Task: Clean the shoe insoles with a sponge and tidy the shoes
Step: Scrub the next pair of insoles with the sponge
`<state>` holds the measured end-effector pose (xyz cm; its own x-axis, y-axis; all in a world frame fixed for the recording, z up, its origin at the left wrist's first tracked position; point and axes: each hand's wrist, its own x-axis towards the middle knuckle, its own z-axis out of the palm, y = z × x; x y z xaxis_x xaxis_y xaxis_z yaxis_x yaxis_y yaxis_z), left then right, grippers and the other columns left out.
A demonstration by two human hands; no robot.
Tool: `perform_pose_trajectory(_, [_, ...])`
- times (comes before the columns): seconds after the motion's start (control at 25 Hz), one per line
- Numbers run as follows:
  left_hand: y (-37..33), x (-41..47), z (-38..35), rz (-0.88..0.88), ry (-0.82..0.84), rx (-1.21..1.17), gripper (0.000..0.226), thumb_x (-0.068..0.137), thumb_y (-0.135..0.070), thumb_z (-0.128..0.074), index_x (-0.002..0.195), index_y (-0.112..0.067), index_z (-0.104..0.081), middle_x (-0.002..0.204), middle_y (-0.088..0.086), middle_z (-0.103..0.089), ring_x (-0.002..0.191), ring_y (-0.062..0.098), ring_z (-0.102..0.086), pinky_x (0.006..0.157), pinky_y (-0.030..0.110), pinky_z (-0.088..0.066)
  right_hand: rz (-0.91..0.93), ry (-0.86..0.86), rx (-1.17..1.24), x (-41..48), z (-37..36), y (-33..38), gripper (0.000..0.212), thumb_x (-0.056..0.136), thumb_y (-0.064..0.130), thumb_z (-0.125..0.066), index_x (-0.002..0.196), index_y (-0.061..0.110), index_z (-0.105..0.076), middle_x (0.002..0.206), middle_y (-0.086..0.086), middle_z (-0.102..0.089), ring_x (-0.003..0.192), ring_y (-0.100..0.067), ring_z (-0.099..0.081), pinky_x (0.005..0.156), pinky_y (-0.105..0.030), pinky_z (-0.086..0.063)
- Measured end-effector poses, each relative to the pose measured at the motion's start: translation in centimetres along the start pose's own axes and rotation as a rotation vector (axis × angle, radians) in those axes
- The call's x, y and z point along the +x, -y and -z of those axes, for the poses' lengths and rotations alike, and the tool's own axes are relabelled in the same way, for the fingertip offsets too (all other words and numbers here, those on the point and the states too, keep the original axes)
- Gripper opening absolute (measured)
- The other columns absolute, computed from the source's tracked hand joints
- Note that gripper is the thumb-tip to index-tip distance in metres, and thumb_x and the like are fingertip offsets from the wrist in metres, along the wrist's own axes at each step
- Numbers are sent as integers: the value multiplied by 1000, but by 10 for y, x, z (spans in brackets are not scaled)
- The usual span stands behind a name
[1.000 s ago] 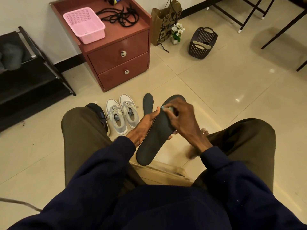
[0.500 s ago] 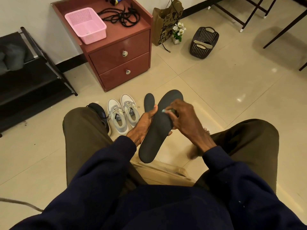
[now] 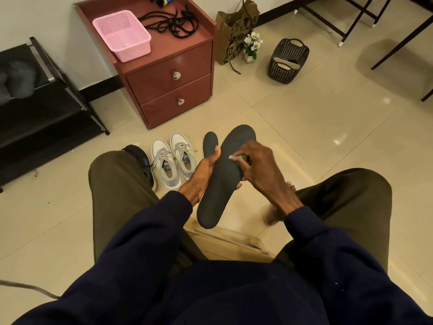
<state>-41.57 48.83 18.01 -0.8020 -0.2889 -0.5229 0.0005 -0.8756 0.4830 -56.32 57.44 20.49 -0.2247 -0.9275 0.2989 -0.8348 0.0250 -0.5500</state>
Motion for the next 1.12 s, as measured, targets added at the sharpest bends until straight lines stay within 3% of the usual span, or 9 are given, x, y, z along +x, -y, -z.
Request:
perform_pose_trajectory(0.16, [4,1,0,36,-8,71,75,102,-64,-36,137,-2,-59,131,24,-65,104,41,-68,84,47,-59,-201,-178,-84,-1,10,-23,13,96,21,-71,97,10,-76,91,-6,-66,81,-16,-60,72,-39,-54])
perform_pose_trajectory(0.4, [2,7,3,-61,-121,4,53,104,-54,-48,120,-11,-74,126,16,-69,112,34,-67,98,49,-54,98,65,-32,-8,-9,15,10,94,14,-72,100,7,-76,94,-7,-67,86,-18,-61,76,-30,-51])
perform_pose_trajectory(0.48, [2,2,-1,9,-84,36,63,102,-60,-44,123,-7,-71,126,21,-69,108,39,-68,89,52,-57,14,-56,-78,0,-2,-2,9,95,15,-70,100,9,-75,94,-8,-67,86,-20,-60,76,-35,-52])
perform_pose_trajectory(0.64, [5,1,-3,66,-16,127,74,102,-65,-37,124,-3,-72,132,28,-64,108,43,-66,89,52,-56,-184,-212,-70,-3,10,-23,10,97,18,-70,99,9,-75,93,-7,-66,85,-19,-61,74,-38,-54])
perform_pose_trajectory(0.84, [1,-1,-4,82,84,84,78,102,-64,-44,142,2,-54,133,31,-58,102,44,-66,83,50,-57,42,-78,-19,2,4,-6,11,95,15,-72,104,9,-75,100,-5,-68,92,-17,-62,81,-28,-52])
perform_pose_trajectory(1.0, [5,-5,-7,120,171,140,76,104,-64,-32,146,-3,-52,143,22,-56,107,38,-65,86,45,-56,-266,-310,-2,4,24,-34,10,98,21,-68,99,15,-76,93,2,-67,86,-10,-60,77,-35,-53])
perform_pose_trajectory(1.12, [3,-5,-10,102,112,136,71,104,-62,-36,140,-4,-58,131,22,-65,102,38,-69,84,46,-57,-211,-295,23,0,15,-17,10,97,18,-69,101,10,-75,96,-2,-67,88,-14,-61,78,-29,-52])
